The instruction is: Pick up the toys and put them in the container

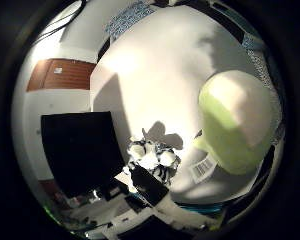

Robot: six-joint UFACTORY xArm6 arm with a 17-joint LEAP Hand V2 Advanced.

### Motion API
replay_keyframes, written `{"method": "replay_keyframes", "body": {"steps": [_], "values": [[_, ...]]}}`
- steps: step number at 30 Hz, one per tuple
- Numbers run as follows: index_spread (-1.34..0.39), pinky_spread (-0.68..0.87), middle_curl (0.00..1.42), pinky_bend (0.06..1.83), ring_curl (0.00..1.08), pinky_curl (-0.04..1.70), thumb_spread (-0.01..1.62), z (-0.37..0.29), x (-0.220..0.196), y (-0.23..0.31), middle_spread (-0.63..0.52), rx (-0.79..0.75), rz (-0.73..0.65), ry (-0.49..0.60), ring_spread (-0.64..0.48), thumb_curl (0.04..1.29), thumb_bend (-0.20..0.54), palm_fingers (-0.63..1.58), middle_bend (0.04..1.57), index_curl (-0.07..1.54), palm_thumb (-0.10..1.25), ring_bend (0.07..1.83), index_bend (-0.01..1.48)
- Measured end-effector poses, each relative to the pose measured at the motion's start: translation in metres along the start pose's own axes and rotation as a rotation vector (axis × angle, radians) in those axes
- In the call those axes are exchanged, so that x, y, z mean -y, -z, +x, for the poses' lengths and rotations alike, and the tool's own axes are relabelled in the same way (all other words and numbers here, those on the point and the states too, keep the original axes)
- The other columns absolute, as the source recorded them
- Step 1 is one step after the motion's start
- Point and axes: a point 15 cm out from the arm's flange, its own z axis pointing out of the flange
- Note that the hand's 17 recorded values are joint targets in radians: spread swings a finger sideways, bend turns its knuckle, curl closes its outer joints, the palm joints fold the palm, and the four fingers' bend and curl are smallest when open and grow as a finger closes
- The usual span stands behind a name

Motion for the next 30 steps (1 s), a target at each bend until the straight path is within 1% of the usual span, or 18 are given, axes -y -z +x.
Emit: {"method": "replay_keyframes", "body": {"steps": [8, 12, 16, 17, 18, 19, 20, 21, 22, 23, 24, 25, 26, 27, 28, 30], "values": [[-0.36, 0.39, 0.25, 0.4, 0.27, 0.32, 1.02, 0.016, -0.011, -0.047, 0.12, 0.026, -0.081, -0.029, 0.24, 0.29, -0.025, -0.04, 0.18, 0.22, 0.4, 0.22, 0.15], [-0.33, 0.4, 0.28, 0.4, 0.27, 0.32, 1.03, 0.019, -0.014, -0.054, 0.09, 0.032, -0.095, -0.035, 0.23, 0.29, -0.022, 0.02, 0.2, 0.23, 0.42, 0.24, 0.15], [-0.3, 0.41, 0.31, 0.37, 0.28, 0.3, 1.06, 0.023, -0.016, -0.055, 0.0, 0.032, -0.097, -0.039, 0.19, 0.31, -0.012, 0.23, 0.25, 0.25, 0.51, 0.32, 0.16], [-0.29, 0.4, 0.33, 0.35, 0.29, 0.29, 1.07, 0.024, -0.017, -0.054, -0.05, 0.032, -0.096, -0.039, 0.14, 0.32, -0.006, 0.36, 0.3, 0.25, 0.55, 0.38, 0.15], [-0.29, 0.35, 0.35, 0.34, 0.32, 0.28, 1.07, 0.025, -0.016, -0.053, -0.09, 0.031, -0.093, -0.041, 0.06, 0.33, -0.007, 0.49, 0.36, 0.25, 0.58, 0.47, 0.16], [-0.3, 0.26, 0.37, 0.33, 0.33, 0.27, 1.07, 0.026, -0.016, -0.051, -0.14, 0.03, -0.089, -0.044, -0.03, 0.34, -0.007, 0.59, 0.43, 0.25, 0.61, 0.54, 0.16], [-0.32, 0.13, 0.41, 0.37, 0.36, 0.27, 1.07, 0.027, -0.016, -0.048, -0.19, 0.028, -0.084, -0.046, -0.13, 0.35, -0.008, 0.76, 0.51, 0.25, 0.64, 0.63, 0.16], [-0.34, -0.01, 0.45, 0.45, 0.39, 0.29, 1.07, 0.029, -0.016, -0.045, -0.22, 0.026, -0.078, -0.048, -0.19, 0.36, -0.005, 1.0, 0.58, 0.27, 0.67, 0.71, 0.2], [-0.37, -0.16, 0.47, 0.52, 0.41, 0.3, 1.06, 0.03, -0.016, -0.043, -0.25, 0.025, -0.077, -0.048, -0.25, 0.37, -0.008, 1.09, 0.6, 0.29, 0.7, 0.75, 0.21], [-0.39, -0.29, 0.5, 0.6, 0.45, 0.34, 1.05, 0.029, -0.018, -0.043, -0.26, 0.026, -0.084, -0.045, -0.29, 0.38, -0.009, 1.16, 0.64, 0.33, 0.73, 0.8, 0.24], [-0.41, -0.38, 0.54, 0.66, 0.47, 0.36, 1.04, 0.029, -0.02, -0.044, -0.27, 0.027, -0.091, -0.041, -0.31, 0.39, -0.015, 1.16, 0.69, 0.36, 0.74, 0.84, 0.27], [-0.41, -0.44, 0.57, 0.72, 0.49, 0.38, 1.03, 0.029, -0.022, -0.043, -0.27, 0.022, -0.101, -0.033, -0.33, 0.4, -0.016, 1.21, 0.75, 0.4, 0.75, 0.88, 0.32], [-0.42, -0.46, 0.6, 0.76, 0.51, 0.41, 1.03, 0.031, -0.024, -0.043, -0.26, 0.017, -0.111, -0.028, -0.33, 0.41, -0.016, 1.26, 0.8, 0.43, 0.77, 0.93, 0.39], [-0.43, -0.47, 0.62, 0.81, 0.53, 0.43, 1.03, 0.031, -0.025, -0.042, -0.26, 0.015, -0.116, -0.026, -0.33, 0.42, -0.016, 1.26, 0.84, 0.47, 0.77, 0.97, 0.44], [-0.42, -0.46, 0.66, 0.9, 0.56, 0.47, 1.02, 0.031, -0.026, -0.039, -0.25, 0.015, -0.12, -0.026, -0.31, 0.43, -0.016, 1.28, 0.91, 0.53, 0.79, 1.03, 0.54], [-0.41, -0.43, 0.71, 1.02, 0.59, 0.54, 1.02, 0.031, -0.028, -0.031, -0.24, 0.014, -0.12, -0.026, -0.29, 0.44, -0.014, 1.26, 1.01, 0.62, 0.82, 1.13, 0.67]]}}
